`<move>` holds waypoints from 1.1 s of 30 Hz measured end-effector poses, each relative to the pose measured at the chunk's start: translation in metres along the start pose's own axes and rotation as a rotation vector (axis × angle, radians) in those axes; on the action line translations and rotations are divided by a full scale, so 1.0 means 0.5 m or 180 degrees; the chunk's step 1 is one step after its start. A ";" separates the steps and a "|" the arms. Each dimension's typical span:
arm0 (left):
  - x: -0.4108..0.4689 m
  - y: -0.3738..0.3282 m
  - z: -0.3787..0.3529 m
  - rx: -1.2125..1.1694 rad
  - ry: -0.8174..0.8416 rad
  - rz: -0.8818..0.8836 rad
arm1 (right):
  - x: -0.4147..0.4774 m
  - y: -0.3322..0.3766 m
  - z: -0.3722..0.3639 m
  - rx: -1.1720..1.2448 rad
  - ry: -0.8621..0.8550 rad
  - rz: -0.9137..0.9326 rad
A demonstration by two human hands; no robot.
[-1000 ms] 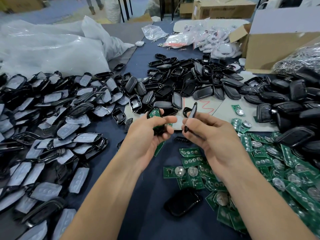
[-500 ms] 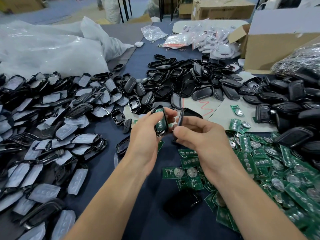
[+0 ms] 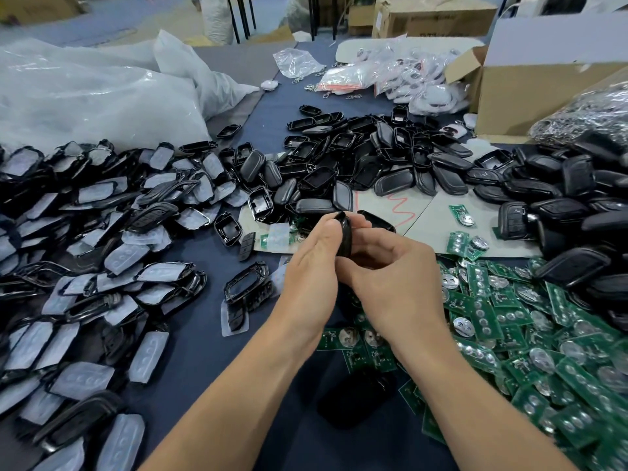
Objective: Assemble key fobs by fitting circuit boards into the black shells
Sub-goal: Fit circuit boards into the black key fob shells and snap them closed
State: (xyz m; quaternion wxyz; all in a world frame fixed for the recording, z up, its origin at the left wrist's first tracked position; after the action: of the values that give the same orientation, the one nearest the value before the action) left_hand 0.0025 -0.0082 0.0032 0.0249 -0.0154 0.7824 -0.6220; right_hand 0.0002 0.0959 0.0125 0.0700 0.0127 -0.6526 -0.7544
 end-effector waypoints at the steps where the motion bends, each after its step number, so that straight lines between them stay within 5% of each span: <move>1: -0.002 0.002 -0.001 0.0078 0.0065 -0.0016 | -0.002 0.003 0.000 -0.0093 -0.0033 0.0030; 9: -0.013 -0.014 0.000 0.0915 0.0358 -0.0129 | -0.008 0.021 0.008 -0.0302 -0.0198 0.0147; 13: -0.006 -0.029 0.020 0.1625 -0.0177 -0.0630 | -0.006 0.022 0.019 -0.1031 -0.0281 0.0228; 20: 0.003 -0.036 0.035 0.0938 -0.0195 -0.0203 | -0.006 0.002 0.019 -0.1649 -0.0478 0.0670; 33: 0.006 -0.052 0.055 -0.0077 -0.0033 0.0352 | -0.002 0.010 0.028 -0.1570 -0.0141 0.0619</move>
State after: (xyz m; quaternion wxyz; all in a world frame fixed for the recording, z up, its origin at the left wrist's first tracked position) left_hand 0.0008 -0.0410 0.0222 0.0630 0.0244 0.7894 -0.6102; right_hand 0.0002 0.1091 0.0196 0.1288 -0.0841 -0.4486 -0.8804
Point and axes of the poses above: each hand's wrist, its own x-axis towards the middle knuckle, its own z-axis out of the back of the hand, y = z × x, the point moved 1 cm from there along x, towards the middle knuckle, and after that the axes turned 6 degrees about y, right-handed, at the moved point
